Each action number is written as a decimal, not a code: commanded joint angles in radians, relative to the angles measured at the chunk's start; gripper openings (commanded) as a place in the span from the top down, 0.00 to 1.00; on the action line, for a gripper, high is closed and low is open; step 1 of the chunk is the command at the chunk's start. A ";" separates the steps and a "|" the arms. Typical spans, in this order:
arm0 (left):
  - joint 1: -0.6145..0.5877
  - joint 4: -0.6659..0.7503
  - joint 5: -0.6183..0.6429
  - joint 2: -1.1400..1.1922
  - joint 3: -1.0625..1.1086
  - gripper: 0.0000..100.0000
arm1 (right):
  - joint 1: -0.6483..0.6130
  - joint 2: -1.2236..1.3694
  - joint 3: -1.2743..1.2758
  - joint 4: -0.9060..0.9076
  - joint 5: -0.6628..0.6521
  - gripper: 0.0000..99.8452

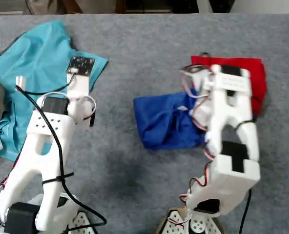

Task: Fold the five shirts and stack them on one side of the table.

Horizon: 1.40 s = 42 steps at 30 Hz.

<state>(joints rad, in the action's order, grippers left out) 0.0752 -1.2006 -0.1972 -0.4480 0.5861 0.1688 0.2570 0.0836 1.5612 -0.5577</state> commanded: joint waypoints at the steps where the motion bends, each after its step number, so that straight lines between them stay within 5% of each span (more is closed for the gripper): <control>1: -0.006 0.018 -0.008 -0.022 0.006 0.98 | 0.114 -0.013 -0.015 -0.069 -0.069 1.00; 7: 0.029 0.020 -0.006 0.030 -0.044 0.98 | 0.157 -0.019 -0.087 -0.078 -0.087 1.00; 15: 0.199 0.020 0.114 0.205 -0.358 0.98 | 0.036 -0.105 -0.352 0.216 -0.048 1.00; 26: 0.261 -0.008 0.261 0.788 -0.819 0.98 | -0.246 0.068 -0.369 0.055 0.161 1.00; 33: 0.253 -0.012 0.255 0.900 -0.858 0.98 | -0.251 0.266 -0.387 0.084 0.138 1.00; 42: 0.253 0.068 0.255 1.079 -0.873 0.98 | -0.236 0.140 -0.217 0.133 0.075 1.00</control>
<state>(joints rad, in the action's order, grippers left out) 0.3268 -1.1469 0.0529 0.6076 -0.2332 -0.0675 0.4979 -0.1956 1.6870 -0.4503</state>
